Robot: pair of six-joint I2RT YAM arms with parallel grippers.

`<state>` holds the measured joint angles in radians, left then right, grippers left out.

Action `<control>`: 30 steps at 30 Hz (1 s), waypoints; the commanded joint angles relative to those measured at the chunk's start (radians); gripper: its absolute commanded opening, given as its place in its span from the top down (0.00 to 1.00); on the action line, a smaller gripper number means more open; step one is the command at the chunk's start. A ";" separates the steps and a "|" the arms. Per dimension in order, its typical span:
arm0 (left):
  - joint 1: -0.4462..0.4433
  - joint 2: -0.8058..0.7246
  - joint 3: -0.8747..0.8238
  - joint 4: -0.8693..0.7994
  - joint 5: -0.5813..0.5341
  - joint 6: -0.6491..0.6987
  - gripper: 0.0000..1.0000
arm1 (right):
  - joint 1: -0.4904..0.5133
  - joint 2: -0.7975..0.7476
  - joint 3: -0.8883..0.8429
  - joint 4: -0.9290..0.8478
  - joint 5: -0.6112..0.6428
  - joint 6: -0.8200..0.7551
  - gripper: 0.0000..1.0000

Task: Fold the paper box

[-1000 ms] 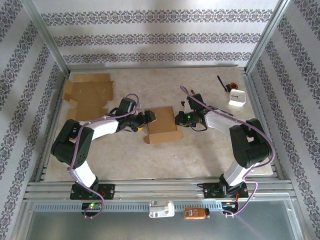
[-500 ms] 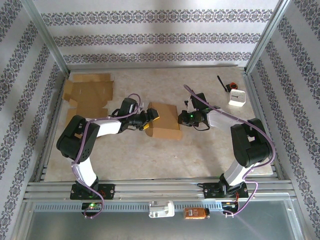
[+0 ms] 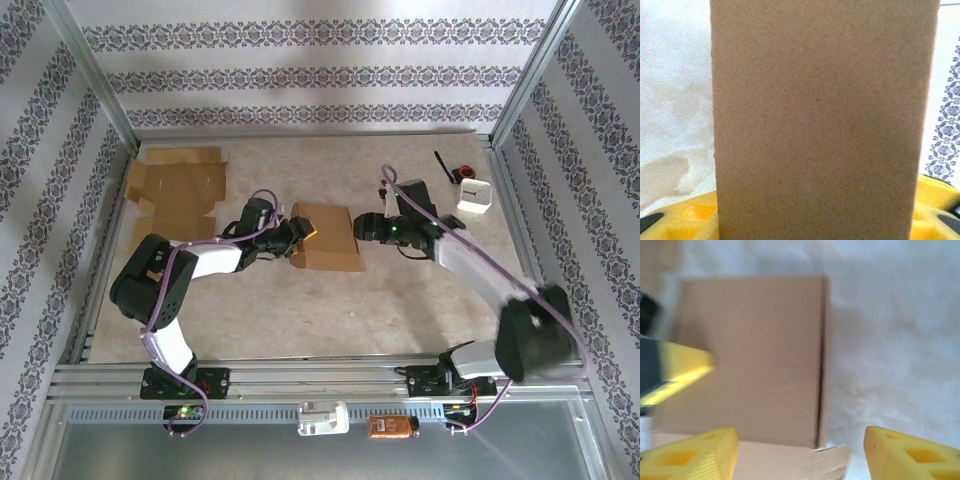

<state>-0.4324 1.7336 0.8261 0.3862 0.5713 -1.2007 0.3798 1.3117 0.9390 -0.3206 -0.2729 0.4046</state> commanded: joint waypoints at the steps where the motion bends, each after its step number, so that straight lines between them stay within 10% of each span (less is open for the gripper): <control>1: -0.007 -0.098 -0.013 -0.087 -0.065 -0.076 0.54 | 0.114 -0.207 -0.088 0.132 0.210 -0.219 0.18; 9: -0.007 -0.257 -0.032 -0.222 -0.147 -0.235 0.54 | 0.449 -0.337 -0.409 0.597 0.234 -1.227 0.02; 21: -0.007 -0.310 -0.023 -0.243 -0.132 -0.295 0.54 | 0.433 0.169 -0.309 1.109 0.535 -1.598 0.06; 30: -0.003 -0.337 -0.036 -0.225 -0.122 -0.320 0.53 | 0.420 0.260 -0.297 1.178 0.490 -1.623 0.46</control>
<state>-0.4252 1.4326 0.8001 0.1883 0.4194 -1.4700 0.8135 1.5696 0.6147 0.7830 0.2024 -1.1942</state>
